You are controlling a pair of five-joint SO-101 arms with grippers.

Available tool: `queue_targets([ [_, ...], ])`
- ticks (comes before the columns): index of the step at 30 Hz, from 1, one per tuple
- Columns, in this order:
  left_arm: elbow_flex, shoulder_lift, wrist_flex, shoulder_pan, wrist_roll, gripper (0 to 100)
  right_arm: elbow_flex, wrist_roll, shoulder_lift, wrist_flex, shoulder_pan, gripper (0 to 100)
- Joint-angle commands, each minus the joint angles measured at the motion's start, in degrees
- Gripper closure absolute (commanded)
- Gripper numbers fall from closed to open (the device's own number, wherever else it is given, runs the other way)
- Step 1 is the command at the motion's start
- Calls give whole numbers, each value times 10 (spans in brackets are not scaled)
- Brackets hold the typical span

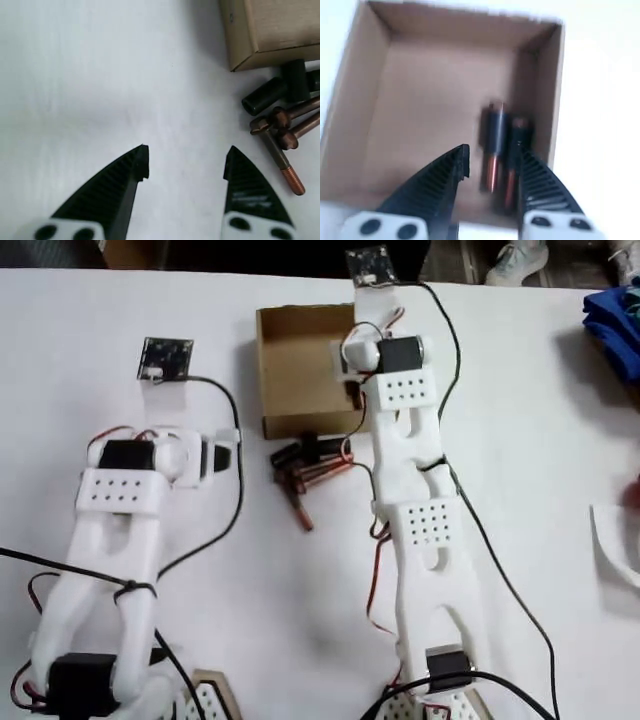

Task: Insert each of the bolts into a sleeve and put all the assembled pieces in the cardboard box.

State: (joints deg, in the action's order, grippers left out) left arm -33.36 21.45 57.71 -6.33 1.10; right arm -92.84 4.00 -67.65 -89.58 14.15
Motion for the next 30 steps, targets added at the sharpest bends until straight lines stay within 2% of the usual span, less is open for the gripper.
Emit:
queue_targets([
  [1,31,7,-7,-4,-4,744,-24,0,49,-87,2,858],
  [3,51,7,6,-5,-4,744,-24,2,63,-119,10,860],
  [9,121,7,77,-6,-4,744,45,5,168,-120,29,861],
  [18,133,7,91,-57,-3,744,487,7,480,-116,113,861],
  [20,133,7,91,-58,-3,744,571,70,504,-101,122,861],
  [23,133,7,92,-57,-3,744,665,260,502,-65,123,861],
  [26,129,7,93,-57,-3,744,723,404,483,-31,111,861],
  [28,127,7,95,-57,-4,744,734,452,464,-2,100,861],
  [30,129,7,101,-57,-4,744,733,454,442,17,92,858],
])
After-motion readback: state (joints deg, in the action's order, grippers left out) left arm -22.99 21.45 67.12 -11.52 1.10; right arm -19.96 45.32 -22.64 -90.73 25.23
